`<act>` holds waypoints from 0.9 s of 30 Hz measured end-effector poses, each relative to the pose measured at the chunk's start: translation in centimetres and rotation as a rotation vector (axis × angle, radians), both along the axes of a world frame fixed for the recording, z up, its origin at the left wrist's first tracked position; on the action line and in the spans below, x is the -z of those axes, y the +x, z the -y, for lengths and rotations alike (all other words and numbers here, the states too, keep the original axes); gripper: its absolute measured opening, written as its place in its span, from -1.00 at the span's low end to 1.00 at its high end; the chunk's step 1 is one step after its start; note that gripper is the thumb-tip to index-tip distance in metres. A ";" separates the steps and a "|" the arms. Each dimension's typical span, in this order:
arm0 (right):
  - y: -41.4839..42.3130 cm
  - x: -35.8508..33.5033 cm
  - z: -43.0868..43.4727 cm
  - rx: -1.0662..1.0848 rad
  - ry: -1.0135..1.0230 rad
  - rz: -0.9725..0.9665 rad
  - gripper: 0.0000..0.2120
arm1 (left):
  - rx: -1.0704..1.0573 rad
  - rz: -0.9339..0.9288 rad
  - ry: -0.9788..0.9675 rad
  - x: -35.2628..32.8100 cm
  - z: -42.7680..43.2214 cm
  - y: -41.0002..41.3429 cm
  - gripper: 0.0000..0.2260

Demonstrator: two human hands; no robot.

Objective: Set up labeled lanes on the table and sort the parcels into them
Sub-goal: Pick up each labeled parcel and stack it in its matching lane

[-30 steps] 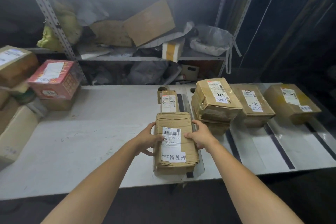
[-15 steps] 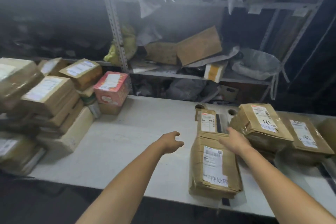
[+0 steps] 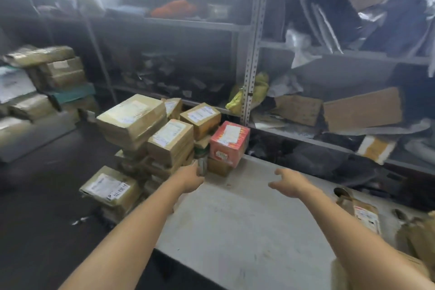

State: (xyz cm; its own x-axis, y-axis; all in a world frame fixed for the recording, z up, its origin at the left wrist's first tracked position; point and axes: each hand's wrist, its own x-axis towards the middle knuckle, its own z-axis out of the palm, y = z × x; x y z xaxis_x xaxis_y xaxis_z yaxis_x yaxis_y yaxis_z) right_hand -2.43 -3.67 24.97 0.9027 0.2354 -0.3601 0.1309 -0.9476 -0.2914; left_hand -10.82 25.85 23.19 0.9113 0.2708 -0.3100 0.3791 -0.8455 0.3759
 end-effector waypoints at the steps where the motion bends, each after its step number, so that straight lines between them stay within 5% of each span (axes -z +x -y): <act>1: 0.2 -0.5 -2.3 -0.028 0.005 0.011 -0.41 | -0.023 0.017 -0.005 -0.5 -1.8 0.0 -0.52; 5: 1.2 -1.6 -10.9 -0.141 0.110 0.053 -0.61 | -0.123 0.105 -0.005 -2.3 -8.3 0.2 -0.62; 10: 2.8 -1.1 -19.9 -0.162 0.277 0.029 -0.63 | -0.280 0.224 0.040 -3.1 -13.7 1.2 -0.56; 27: 10.1 2.0 -32.9 0.029 0.646 -0.137 -0.41 | -0.420 0.134 -0.063 -0.3 -18.0 9.0 -0.43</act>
